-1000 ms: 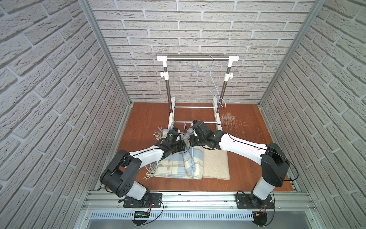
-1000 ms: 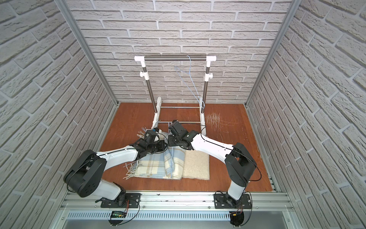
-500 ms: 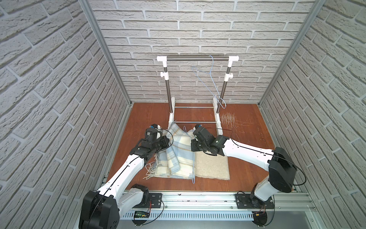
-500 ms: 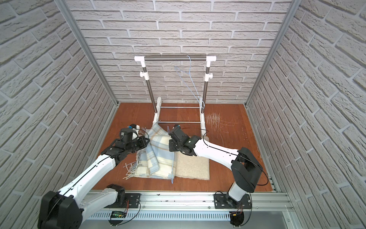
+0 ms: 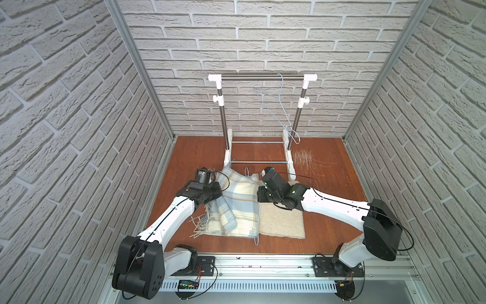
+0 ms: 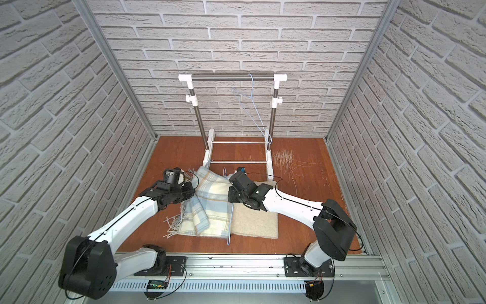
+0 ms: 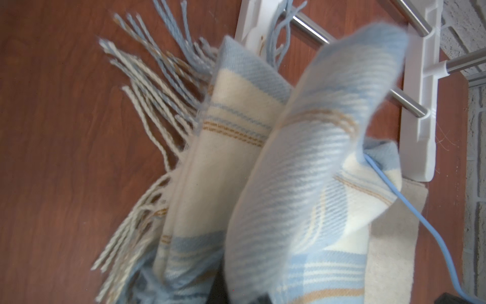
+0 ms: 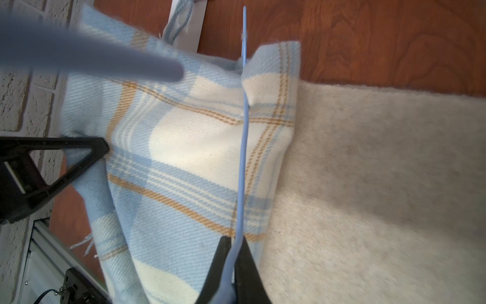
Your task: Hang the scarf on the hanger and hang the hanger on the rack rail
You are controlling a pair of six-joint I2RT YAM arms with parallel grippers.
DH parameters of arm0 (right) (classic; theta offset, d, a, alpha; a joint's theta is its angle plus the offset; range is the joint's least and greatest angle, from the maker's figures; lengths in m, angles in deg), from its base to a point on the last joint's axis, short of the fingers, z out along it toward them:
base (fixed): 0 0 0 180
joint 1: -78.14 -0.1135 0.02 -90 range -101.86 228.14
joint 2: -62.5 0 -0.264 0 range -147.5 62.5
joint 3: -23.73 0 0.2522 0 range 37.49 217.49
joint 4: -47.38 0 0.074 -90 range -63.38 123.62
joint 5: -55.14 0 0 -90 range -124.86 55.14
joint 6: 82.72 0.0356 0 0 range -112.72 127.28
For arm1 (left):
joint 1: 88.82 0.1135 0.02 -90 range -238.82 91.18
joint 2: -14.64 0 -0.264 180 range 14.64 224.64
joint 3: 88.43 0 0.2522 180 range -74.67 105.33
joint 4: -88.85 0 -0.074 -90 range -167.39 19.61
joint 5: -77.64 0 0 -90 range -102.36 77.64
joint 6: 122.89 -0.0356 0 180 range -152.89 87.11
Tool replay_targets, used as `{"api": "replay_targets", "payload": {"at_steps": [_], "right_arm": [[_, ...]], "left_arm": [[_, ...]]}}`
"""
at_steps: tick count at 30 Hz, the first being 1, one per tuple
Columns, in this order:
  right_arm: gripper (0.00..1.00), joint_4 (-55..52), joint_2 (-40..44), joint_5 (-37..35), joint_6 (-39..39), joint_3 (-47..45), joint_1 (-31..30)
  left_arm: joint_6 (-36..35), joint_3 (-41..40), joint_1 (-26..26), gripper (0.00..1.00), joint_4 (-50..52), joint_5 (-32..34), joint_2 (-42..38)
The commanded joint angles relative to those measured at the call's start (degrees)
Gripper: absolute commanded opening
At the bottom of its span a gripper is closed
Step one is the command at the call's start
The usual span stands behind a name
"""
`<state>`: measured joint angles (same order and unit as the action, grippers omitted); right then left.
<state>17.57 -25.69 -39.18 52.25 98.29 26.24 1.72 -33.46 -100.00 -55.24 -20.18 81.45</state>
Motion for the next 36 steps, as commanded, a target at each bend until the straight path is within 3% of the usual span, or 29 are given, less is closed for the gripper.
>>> {"api": "replay_targets", "payload": {"at_steps": [1,4,10,12,14,15,18,22,28,33,36], "right_arm": [[0.03,-9.2,3.7,-2.4,-0.8,-2.0,1.5],[0.03,-5.2,3.8,-1.0,0.8,-6.2,3.6],[0.03,-4.6,1.4,0.5,0.6,-6.4,3.6],[0.03,-4.8,1.6,0.9,0.2,-5.6,3.5],[0.03,-5.4,1.8,0.9,-0.3,-4.6,3.3],[0.03,-6.0,1.9,0.8,-0.5,-3.9,3.2],[0.03,-8.1,2.4,0.3,-1.5,-1.5,3.0],[0.03,-12.3,2.2,-0.5,-2.6,3.0,2.2],[0.03,-17.5,1.2,-1.8,-4.2,9.3,0.8],[0.03,-23.8,2.5,-2.3,-6.2,17.7,0.4],[0.03,-29.4,3.1,-1.5,-7.9,26.0,0.4]], "left_arm": [[-0.4,1.3,0.9,0.00,2.5,5.3,-3.7],[0.5,0.1,1.0,0.00,2.8,6.5,-5.5],[3.0,-4.0,1.0,0.00,-1.4,6.5,-2.9],[2.7,-4.0,1.0,0.12,-2.3,5.8,-1.7],[2.6,-3.3,0.9,0.46,-2.6,5.5,-1.8],[2.5,-2.7,0.8,0.55,-2.2,5.7,-2.4],[1.8,0.1,-0.5,0.62,1.6,7.0,-5.4],[3.7,4.3,-5.0,0.62,6.1,6.5,-7.0],[9.2,6.6,-20.0,0.61,4.3,7.8,-1.1],[13.9,-1.1,-19.9,0.57,2.2,6.4,3.4],[13.8,-1.0,-19.4,0.56,4.7,6.8,4.7]]}}
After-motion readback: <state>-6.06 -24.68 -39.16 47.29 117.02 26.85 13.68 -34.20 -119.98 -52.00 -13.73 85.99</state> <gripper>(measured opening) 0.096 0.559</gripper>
